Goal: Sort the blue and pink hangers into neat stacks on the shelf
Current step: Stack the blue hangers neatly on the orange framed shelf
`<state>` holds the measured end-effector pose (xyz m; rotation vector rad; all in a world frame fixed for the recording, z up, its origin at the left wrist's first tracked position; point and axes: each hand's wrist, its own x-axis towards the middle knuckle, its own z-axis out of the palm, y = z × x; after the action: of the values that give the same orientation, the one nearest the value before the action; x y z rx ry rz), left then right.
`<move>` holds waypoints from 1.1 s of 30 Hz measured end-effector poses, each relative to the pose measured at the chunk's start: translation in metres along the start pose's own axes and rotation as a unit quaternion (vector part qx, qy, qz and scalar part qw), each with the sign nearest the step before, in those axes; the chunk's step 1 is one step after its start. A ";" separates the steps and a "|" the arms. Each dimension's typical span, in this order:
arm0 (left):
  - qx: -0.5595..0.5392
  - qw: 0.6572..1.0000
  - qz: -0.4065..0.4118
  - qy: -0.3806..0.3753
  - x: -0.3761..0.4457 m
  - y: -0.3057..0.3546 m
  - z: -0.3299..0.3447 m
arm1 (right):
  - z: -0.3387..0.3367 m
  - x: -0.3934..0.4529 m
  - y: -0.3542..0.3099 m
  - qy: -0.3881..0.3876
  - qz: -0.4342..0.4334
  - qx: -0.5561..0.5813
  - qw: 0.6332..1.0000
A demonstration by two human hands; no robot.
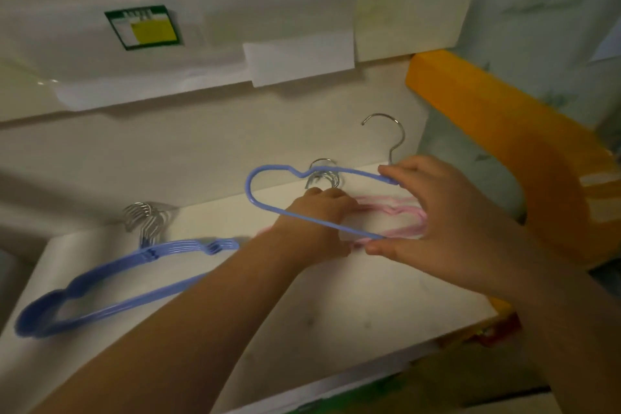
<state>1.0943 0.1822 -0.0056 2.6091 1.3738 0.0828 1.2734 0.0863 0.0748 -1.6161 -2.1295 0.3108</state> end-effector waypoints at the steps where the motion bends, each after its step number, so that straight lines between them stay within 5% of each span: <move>1: -0.002 1.000 -0.004 -0.012 0.004 0.002 0.001 | -0.001 0.001 0.003 -0.006 -0.005 -0.009 1.000; 22: -0.034 0.997 -0.034 -0.065 0.006 -0.005 0.005 | 0.001 0.013 0.024 -0.042 -0.050 0.025 0.998; 28: -0.013 0.997 -0.034 0.065 -0.049 -0.021 -0.006 | 0.015 0.028 0.012 -0.040 -0.071 0.016 0.997; 33: -0.024 0.975 -0.180 0.126 -0.139 -0.068 -0.029 | 0.043 0.055 -0.021 -0.073 -0.107 -0.014 0.992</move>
<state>0.9556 0.1097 0.0150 2.3266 1.8820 0.3994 1.2237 0.1362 0.0576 -1.4012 -2.4024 0.3403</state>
